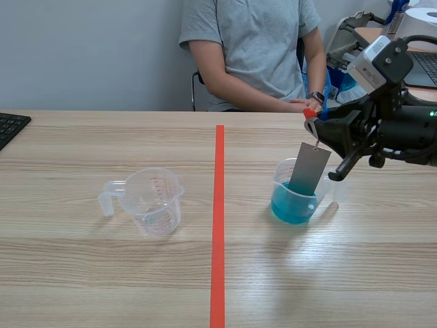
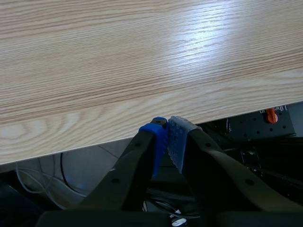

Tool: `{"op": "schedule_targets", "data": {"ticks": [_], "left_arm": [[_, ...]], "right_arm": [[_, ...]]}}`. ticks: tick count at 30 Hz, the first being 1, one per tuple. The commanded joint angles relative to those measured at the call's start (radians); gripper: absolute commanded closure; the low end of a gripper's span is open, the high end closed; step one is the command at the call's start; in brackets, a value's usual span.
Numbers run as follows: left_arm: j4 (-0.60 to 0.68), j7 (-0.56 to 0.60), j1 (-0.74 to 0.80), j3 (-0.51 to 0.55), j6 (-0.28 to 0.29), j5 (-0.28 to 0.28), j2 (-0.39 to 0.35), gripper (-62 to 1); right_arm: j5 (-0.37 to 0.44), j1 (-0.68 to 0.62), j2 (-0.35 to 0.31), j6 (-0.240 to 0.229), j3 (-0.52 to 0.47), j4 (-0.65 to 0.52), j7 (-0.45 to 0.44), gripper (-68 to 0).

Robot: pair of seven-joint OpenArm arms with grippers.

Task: Do the redox reaction experiment.
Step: 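Hold the plate still in the solution, then raise the plate and point at it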

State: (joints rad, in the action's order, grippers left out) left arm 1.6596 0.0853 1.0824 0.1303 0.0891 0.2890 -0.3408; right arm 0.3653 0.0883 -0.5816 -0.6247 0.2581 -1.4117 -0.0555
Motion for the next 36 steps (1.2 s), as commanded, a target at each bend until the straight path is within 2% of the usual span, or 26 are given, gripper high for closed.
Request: {"op": "schedule_targets", "data": {"ticks": [1, 13, 18, 23, 26, 36], "left_arm": [[0.008, 0.014, 0.0, -0.006, 0.003, 0.005, -0.003, -3.6], [0.008, 0.012, -0.004, -0.006, 0.003, 0.005, -0.003, -3.6], [0.008, 0.002, -0.028, -0.006, 0.003, 0.005, -0.003, -3.6], [0.008, 0.0, -0.071, -0.006, 0.003, 0.005, -0.003, -3.6], [0.008, -0.001, -0.074, -0.006, 0.003, 0.005, -0.003, -3.6], [0.008, 0.0, -0.074, -0.006, 0.003, 0.005, -0.003, -3.6]], "right_arm": [[0.0, 0.014, -0.008, 0.002, -0.002, -0.006, -0.003, -1.5], [0.002, 0.011, -0.009, -0.037, -0.024, -0.02, 0.007, -1.5], [0.019, 0.008, -0.011, -0.083, -0.064, -0.057, 0.043, -1.5], [0.058, 0.006, -0.011, -0.087, -0.107, -0.096, 0.088, -1.5], [0.083, 0.006, -0.011, -0.121, -0.133, -0.119, 0.112, -1.5], [0.199, 0.006, -0.011, -0.121, -0.211, -0.213, 0.23, -1.5]]}}
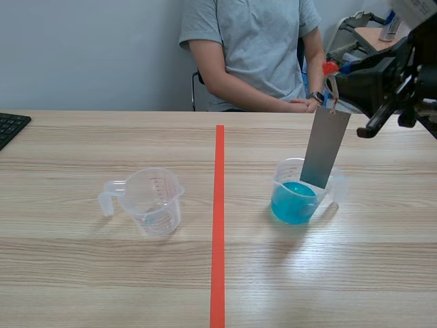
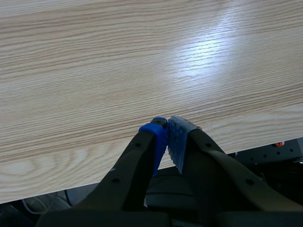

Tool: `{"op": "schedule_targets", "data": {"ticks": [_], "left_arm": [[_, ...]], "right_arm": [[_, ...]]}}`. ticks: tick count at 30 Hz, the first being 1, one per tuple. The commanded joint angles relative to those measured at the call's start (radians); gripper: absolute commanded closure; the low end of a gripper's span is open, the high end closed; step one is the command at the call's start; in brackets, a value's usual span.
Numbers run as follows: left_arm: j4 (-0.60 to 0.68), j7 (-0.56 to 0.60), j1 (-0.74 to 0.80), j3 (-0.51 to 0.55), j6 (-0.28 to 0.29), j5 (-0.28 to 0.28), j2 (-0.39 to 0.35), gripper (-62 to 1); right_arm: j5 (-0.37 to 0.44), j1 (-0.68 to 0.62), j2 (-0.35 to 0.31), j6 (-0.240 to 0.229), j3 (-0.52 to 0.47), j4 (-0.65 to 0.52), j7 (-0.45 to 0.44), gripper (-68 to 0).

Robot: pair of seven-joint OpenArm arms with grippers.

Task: Do the redox reaction experiment.
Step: 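Raise the plate and point at it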

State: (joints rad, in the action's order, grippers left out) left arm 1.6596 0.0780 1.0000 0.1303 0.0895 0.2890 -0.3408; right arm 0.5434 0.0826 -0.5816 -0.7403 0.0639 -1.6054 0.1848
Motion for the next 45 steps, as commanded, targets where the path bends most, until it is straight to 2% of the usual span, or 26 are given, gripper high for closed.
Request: {"op": "schedule_targets", "data": {"ticks": [1, 13, 34, 38, 43, 45], "left_arm": [[0.008, 0.008, 0.008, -0.006, 0.004, 0.006, -0.003, -3.6], [0.008, 0.006, 0.008, -0.006, 0.009, 0.005, -0.003, -3.6], [0.011, 0.035, 0.008, -0.006, 0.01, 0.005, -0.01, -3.6], [0.056, 0.065, 0.023, -0.004, 0.01, 0.005, -0.058, -3.6], [0.167, 0.12, 0.071, -0.005, 0.015, 0.008, -0.171, -3.6], [0.193, 0.12, 0.061, -0.005, 0.018, 0.032, -0.223, -3.6]], "right_arm": [[0.034, 0.011, -0.011, -0.005, -0.024, -0.028, -0.002, -1.5], [0.143, 0.012, -0.011, -0.005, -0.066, -0.14, 0.094, -1.5], [0.183, 0.012, -0.011, -0.005, -0.072, -0.163, 0.109, -1.5], [0.183, 0.012, -0.011, -0.005, -0.072, -0.163, 0.109, -1.5], [0.183, 0.012, -0.011, -0.005, -0.072, -0.163, 0.109, -1.5], [0.183, 0.012, -0.011, -0.005, -0.072, -0.163, 0.109, -1.5]]}}
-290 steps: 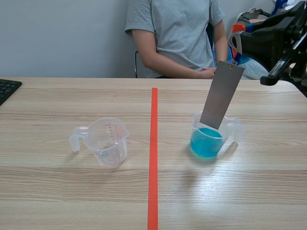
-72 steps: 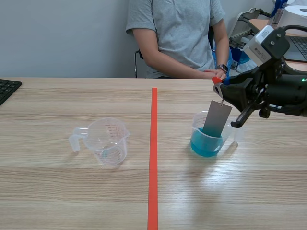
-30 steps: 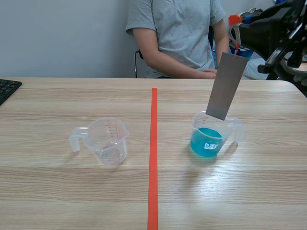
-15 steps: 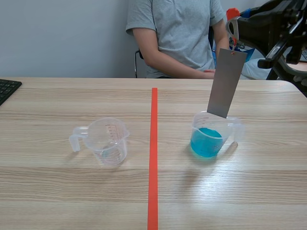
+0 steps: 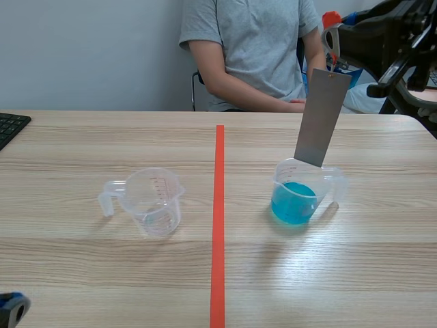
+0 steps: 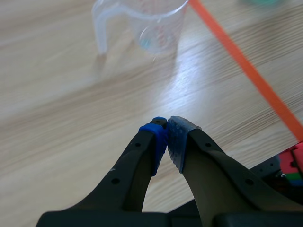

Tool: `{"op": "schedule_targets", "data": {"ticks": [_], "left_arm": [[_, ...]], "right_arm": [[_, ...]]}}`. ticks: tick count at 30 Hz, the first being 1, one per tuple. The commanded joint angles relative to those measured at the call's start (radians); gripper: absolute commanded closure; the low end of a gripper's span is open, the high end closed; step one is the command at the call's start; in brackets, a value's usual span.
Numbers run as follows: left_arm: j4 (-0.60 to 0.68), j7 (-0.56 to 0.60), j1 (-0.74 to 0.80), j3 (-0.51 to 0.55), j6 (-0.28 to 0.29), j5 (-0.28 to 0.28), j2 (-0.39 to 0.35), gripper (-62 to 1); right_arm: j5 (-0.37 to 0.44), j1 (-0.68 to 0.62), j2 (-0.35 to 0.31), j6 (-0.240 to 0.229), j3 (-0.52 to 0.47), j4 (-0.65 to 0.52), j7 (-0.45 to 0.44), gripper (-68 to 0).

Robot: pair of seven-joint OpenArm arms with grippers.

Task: Do the redox reaction experiment.
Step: 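Raise the plate and point at it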

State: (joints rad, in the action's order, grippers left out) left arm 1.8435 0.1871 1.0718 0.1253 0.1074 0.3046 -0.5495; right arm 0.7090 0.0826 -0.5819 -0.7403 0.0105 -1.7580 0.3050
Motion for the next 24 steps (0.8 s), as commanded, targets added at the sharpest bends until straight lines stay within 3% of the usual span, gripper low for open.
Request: {"op": "schedule_targets", "data": {"ticks": [1, 10, 14, 19, 24], "left_arm": [[0.019, 0.011, -0.021, 0.0, 0.001, 0.036, -0.042, -3.6], [0.031, -0.004, -0.253, -0.025, 0.076, 0.224, -0.296, -3.6], [0.029, -0.005, -0.418, -0.114, 0.076, 0.261, -0.388, -3.6], [-0.001, -0.005, -0.673, -0.304, 0.075, 0.261, -0.42, -3.6], [-0.109, -0.06, -0.973, -0.576, 0.074, 0.26, -0.367, -3.6]], "right_arm": [[0.017, 0.012, -0.01, -0.005, -0.019, -0.01, -0.011, -1.5], [0.017, 0.012, -0.01, -0.005, -0.019, -0.01, -0.011, -1.5], [0.017, 0.012, -0.01, -0.005, -0.019, -0.01, -0.011, -1.5], [0.017, 0.012, -0.01, -0.005, -0.019, -0.01, -0.011, -1.5], [0.017, 0.012, -0.01, -0.005, -0.019, -0.01, -0.011, -1.5]]}}
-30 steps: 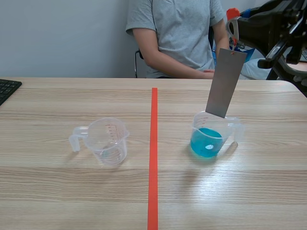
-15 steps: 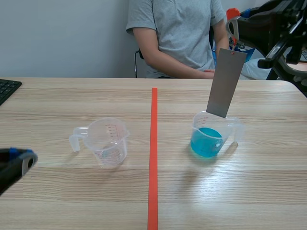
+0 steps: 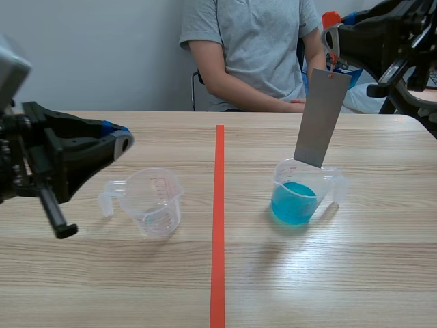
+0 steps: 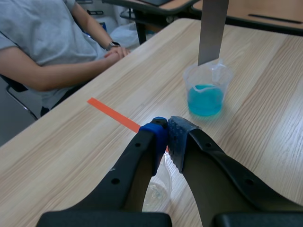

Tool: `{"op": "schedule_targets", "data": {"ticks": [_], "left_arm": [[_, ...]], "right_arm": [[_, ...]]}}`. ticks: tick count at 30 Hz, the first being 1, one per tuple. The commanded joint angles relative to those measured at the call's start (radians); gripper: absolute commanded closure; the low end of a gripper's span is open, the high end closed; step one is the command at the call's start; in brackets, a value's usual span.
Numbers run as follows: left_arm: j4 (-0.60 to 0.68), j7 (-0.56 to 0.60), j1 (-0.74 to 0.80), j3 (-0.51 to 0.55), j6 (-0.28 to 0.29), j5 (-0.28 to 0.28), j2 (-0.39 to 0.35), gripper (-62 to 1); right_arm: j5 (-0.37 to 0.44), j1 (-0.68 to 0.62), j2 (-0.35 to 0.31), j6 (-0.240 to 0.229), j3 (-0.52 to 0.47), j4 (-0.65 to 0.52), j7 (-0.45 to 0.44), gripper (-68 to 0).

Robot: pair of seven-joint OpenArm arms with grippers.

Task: Do the redox reaction experiment.
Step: 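Raise the plate and point at it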

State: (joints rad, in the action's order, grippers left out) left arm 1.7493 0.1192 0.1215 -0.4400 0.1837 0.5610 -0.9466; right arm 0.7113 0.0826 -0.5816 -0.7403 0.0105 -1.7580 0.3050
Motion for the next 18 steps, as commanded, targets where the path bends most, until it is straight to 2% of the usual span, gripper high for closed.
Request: {"op": "schedule_targets", "data": {"ticks": [1, 5, 10, 18], "left_arm": [[-0.047, 0.001, -0.076, -0.06, -0.003, 0.003, 0.049, -3.6], [-0.193, -0.008, -0.272, -0.234, -0.006, 0.0, 0.144, -3.6], [-0.357, -0.007, -0.46, -0.395, -0.005, -0.003, 0.275, -3.6], [-0.603, -0.004, -0.658, -0.601, -0.005, -0.003, 0.486, -3.6]], "right_arm": [[0.015, 0.012, -0.011, -0.005, -0.019, -0.01, -0.011, -1.5], [0.015, 0.012, -0.011, -0.005, -0.019, -0.01, -0.011, -1.5], [0.015, 0.012, -0.011, -0.005, -0.019, -0.01, -0.011, -1.5], [0.015, 0.012, -0.011, -0.005, -0.019, -0.01, -0.011, -1.5]]}}
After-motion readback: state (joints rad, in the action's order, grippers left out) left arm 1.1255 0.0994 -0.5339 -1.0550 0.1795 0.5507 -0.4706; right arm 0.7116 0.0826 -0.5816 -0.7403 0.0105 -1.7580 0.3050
